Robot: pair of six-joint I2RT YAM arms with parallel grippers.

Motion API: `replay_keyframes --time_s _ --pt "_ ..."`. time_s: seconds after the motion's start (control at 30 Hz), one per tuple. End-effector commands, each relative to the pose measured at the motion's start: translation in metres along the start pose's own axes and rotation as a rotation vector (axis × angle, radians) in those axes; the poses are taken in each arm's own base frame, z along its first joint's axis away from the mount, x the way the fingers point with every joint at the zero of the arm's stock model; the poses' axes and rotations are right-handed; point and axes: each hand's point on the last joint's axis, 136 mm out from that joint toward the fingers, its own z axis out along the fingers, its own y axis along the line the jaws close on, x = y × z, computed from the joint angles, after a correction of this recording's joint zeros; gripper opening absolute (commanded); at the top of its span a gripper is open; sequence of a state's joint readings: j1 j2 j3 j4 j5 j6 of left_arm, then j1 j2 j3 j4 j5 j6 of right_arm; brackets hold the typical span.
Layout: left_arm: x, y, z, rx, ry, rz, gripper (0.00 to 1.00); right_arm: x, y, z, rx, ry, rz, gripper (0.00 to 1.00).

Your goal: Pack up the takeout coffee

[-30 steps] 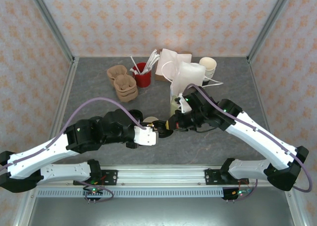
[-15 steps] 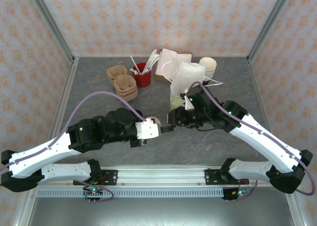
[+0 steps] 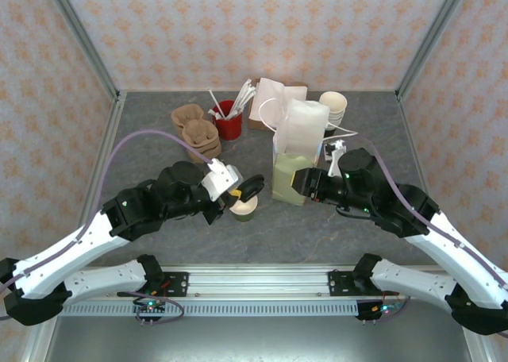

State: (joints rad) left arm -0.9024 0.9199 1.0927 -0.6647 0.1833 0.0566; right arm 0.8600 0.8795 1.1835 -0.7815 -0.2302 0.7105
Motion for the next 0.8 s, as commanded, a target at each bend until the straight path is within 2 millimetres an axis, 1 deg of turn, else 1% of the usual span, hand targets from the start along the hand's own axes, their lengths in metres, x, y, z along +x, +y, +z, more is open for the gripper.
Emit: replay_keyframes --time_s 0.0,0.13,0.2,0.33,0.43,0.57,0.77 --pt "0.01 0.013 0.004 -0.02 0.03 -0.257 0.08 0.013 0.02 0.02 -0.092 0.031 0.028 0.41" --pt "0.027 0.024 0.009 -0.016 0.084 -0.47 0.08 0.039 0.032 0.043 -0.114 0.068 0.005 0.41" --pt "0.034 0.031 0.011 0.003 0.073 -0.594 0.08 0.05 0.028 0.057 -0.104 0.083 0.017 0.41" --pt "0.043 0.04 0.022 0.071 0.05 -0.802 0.08 0.062 0.019 0.078 -0.089 0.074 0.048 0.41" --pt "0.051 0.043 0.031 0.104 0.058 -0.905 0.08 0.066 0.008 0.093 -0.065 0.059 0.081 0.41" --pt "0.061 0.047 0.039 0.125 0.055 -0.986 0.08 0.07 -0.002 0.109 -0.046 0.043 0.105 0.42" --pt "0.076 0.05 0.048 0.15 0.054 -1.058 0.08 0.066 -0.02 0.12 0.007 -0.023 0.141 0.44"
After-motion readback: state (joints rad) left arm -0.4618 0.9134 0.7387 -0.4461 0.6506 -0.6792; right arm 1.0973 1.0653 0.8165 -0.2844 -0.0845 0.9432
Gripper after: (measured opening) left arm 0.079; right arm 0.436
